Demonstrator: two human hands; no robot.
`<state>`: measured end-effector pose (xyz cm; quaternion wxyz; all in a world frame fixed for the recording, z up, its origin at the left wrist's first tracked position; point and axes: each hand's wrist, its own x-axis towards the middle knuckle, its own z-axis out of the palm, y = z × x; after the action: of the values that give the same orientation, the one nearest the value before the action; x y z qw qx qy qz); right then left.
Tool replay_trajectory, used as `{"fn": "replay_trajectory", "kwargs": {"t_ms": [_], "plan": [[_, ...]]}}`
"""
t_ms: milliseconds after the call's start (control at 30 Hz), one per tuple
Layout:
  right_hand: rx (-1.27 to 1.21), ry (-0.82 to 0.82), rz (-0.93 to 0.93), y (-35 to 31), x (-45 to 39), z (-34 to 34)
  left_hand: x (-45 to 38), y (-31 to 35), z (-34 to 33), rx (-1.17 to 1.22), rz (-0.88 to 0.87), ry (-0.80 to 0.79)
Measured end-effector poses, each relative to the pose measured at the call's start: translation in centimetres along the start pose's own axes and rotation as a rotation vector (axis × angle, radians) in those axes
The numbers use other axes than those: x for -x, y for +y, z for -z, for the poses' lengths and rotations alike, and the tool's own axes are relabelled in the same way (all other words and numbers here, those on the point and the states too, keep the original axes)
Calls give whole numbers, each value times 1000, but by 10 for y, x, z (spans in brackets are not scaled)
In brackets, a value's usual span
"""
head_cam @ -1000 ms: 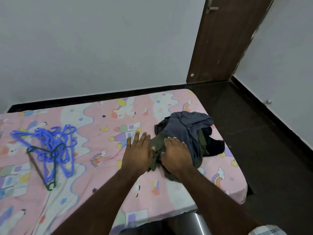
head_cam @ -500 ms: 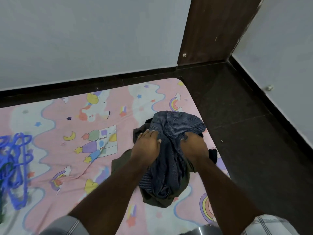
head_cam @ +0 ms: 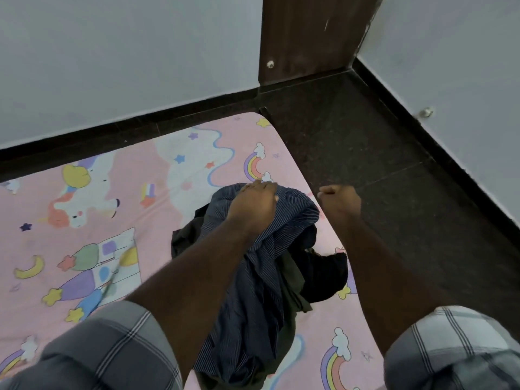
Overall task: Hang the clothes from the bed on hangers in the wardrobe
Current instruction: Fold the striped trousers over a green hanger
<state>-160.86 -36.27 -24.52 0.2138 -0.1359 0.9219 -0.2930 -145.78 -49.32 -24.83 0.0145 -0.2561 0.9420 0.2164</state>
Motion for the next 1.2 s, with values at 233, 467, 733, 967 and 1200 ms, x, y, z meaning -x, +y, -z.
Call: {"fn": "replay_trajectory", "kwargs": {"t_ms": [233, 467, 733, 967, 1200], "plan": [[-121, -136, -12, 33, -72, -43, -68, 4, -45, 141, -8, -105], [-301, -315, 16, 44, -87, -49, -96, -4, -55, 426, 94, -189], [-697, -494, 104, -13, -57, -3, -89, 0, 15, 519, 2, -183], [-462, -569, 316, -77, -3, 33, -38, -11, 124, 442, 5, -126], [-165, -599, 484, -144, 76, 33, 62, -35, 229, 487, 58, -46]]}}
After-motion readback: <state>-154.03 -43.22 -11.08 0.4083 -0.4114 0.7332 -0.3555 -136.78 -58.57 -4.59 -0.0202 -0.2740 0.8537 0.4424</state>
